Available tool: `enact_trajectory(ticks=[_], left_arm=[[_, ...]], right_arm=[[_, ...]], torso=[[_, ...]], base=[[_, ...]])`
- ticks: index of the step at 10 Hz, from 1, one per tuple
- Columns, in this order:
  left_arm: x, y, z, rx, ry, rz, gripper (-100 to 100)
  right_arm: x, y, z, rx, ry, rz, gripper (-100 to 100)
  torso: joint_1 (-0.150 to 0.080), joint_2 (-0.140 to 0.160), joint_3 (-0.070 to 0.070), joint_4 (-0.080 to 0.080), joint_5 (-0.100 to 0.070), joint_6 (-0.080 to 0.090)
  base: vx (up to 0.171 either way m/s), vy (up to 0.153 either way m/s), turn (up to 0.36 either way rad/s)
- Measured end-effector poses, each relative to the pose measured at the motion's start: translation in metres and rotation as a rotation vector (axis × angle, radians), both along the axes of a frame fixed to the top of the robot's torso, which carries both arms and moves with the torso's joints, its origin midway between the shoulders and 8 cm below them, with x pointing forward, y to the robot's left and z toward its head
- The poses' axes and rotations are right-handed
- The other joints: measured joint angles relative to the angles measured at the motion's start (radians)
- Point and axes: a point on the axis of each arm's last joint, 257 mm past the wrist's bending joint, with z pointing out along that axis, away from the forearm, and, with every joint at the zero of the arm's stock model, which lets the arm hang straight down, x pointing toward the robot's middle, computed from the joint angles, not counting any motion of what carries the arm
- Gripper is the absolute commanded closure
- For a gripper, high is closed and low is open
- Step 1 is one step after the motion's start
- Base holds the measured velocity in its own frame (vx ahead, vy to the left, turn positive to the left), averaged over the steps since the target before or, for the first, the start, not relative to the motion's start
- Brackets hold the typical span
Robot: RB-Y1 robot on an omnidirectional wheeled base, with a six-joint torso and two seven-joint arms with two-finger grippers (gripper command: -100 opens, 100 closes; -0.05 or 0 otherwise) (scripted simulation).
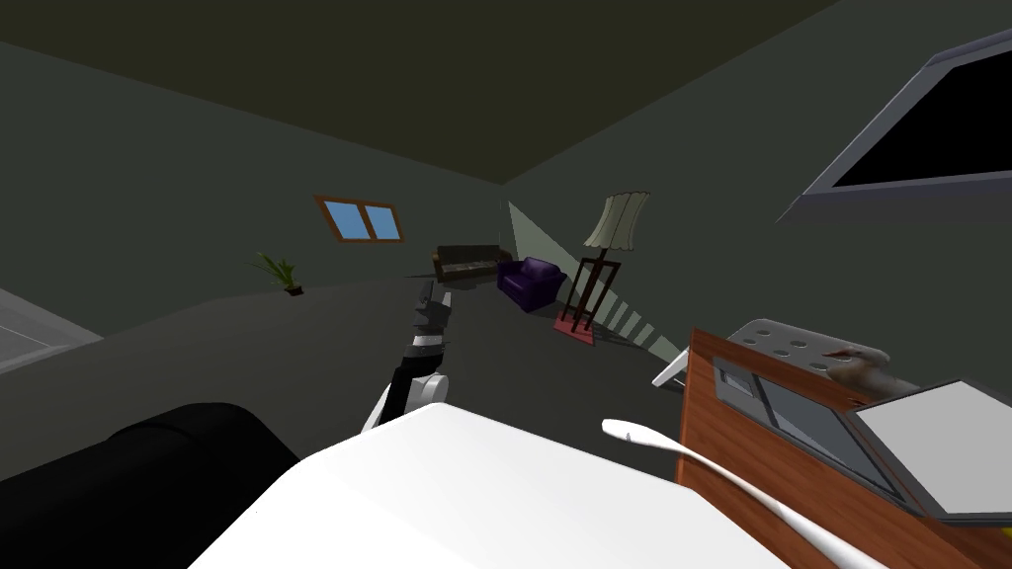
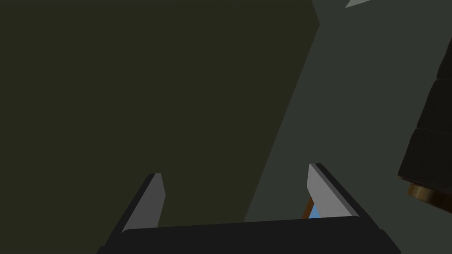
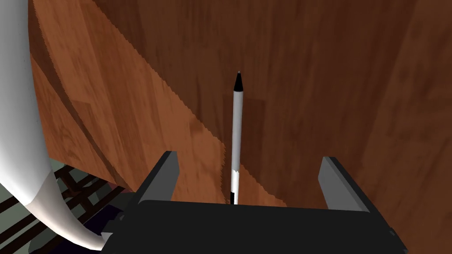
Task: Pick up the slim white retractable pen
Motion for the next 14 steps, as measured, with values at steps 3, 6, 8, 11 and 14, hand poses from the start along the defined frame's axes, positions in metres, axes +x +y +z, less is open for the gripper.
enact_trajectory(ticks=[3, 6, 8, 11, 14], left_arm=[[0.0, 0.0, 0.0, 0.0, 0.0, 0.0, 0], [0.0, 0.0, 0.0, 0.0, 0.0, 0.0, 0], [0.0, 0.0, 0.0, 0.0, 0.0, 0.0, 0], [0.0, 0.0, 0.0, 0.0, 0.0, 0.0, 0], [0.0, 0.0, 0.0, 0.0, 0.0, 0.0, 0]], right_arm=[[0.014, -0.01, 0.0, -0.023, -0.028, -0.021, -100], [0.019, -0.017, -0.001, -0.033, -0.041, -0.032, 100], [0.019, -0.017, -0.001, -0.033, -0.041, -0.032, 100], [0.019, -0.017, -0.001, -0.033, -0.041, -0.032, -100], [-0.029, -0.032, 0.002, -0.056, 0.043, -0.061, -100]], torso=[[0.008, 0.012, 0.007, 0.003, 0.002, 0.0], [0.005, 0.006, 0.004, 0.001, 0.002, 0.0], [0.004, 0.004, 0.002, 0.001, 0.001, 0.0], [0.004, 0.003, 0.002, 0.001, 0.001, 0.0], [0.003, -0.009, -0.005, -0.002, 0.001, 0.0]], base=[[-0.13, 0.073, 0.141], [-0.025, 0.017, 0.001], [0.0, 0.0, 0.0], [0.056, 0.006, 0.002], [0.196, -0.011, -0.002]])
